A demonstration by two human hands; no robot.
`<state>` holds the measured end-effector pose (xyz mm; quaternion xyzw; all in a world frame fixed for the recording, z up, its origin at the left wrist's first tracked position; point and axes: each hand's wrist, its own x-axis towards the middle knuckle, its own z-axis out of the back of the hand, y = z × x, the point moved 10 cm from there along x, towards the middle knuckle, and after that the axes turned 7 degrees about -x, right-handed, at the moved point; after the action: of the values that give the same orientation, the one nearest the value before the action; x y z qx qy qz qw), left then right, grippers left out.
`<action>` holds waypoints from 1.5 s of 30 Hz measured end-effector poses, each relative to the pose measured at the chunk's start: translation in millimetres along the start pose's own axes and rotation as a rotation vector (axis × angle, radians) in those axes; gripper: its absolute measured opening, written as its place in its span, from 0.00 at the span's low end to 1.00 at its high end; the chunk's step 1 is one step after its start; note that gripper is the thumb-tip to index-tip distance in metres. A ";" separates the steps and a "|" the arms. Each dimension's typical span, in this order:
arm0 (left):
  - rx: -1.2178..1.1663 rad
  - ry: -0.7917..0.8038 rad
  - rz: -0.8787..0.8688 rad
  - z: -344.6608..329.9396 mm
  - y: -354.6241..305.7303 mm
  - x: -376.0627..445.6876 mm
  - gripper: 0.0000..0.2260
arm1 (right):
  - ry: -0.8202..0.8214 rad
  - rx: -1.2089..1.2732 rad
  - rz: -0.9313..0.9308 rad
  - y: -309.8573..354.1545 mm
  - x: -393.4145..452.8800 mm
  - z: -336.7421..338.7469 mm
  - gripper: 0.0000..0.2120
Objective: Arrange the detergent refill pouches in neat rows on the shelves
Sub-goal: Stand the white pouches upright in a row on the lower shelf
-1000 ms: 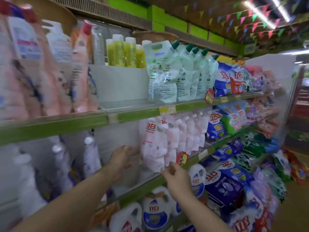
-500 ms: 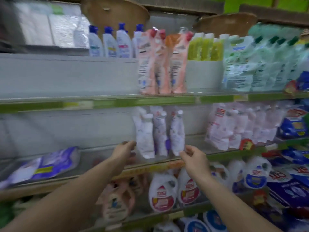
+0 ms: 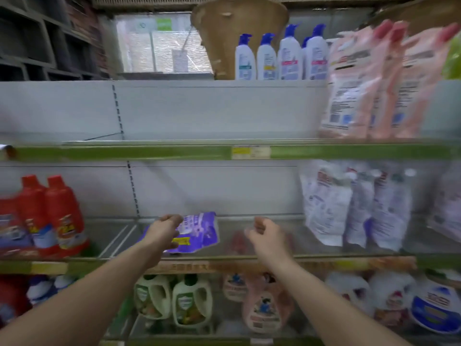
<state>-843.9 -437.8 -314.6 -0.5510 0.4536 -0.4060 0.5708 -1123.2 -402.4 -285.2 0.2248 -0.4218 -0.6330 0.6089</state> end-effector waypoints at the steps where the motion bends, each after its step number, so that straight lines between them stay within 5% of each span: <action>1: 0.008 -0.013 0.002 22.4 1.4 12.3 0.04 | 0.022 -0.005 0.008 10.7 6.4 -25.8 0.22; 12: 0.157 -0.030 0.040 151.1 47.5 139.6 0.05 | 0.285 -0.539 0.362 70.3 33.9 -261.9 0.17; 16: 0.173 0.014 0.042 147.5 57.8 161.0 0.05 | 0.321 -0.815 0.482 62.6 37.4 -291.1 0.21; 26: 0.259 0.010 0.012 142.7 64.4 185.4 0.08 | 0.199 -1.063 0.767 81.6 27.7 -312.9 0.19; 29: 0.260 -0.003 0.000 146.3 62.4 195.5 0.10 | 0.166 -0.792 0.628 79.7 47.9 -293.7 0.14; 34: 0.216 0.045 0.056 143.3 69.9 211.5 0.13 | -0.243 -0.191 0.306 79.4 78.3 -204.6 0.11; 41: -0.166 0.355 0.036 35.0 46.1 197.5 0.16 | -0.461 0.564 -0.109 24.0 102.3 -141.9 0.15; 45: -0.243 0.555 -0.003 -16.6 21.8 186.8 0.19 | -0.452 0.737 -0.250 -13.8 108.9 -127.2 0.13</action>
<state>-812.3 -620.8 -349.2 -0.4840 0.6367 -0.4847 0.3542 -1046.9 -541.5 -340.4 0.3322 -0.7111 -0.5424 0.2996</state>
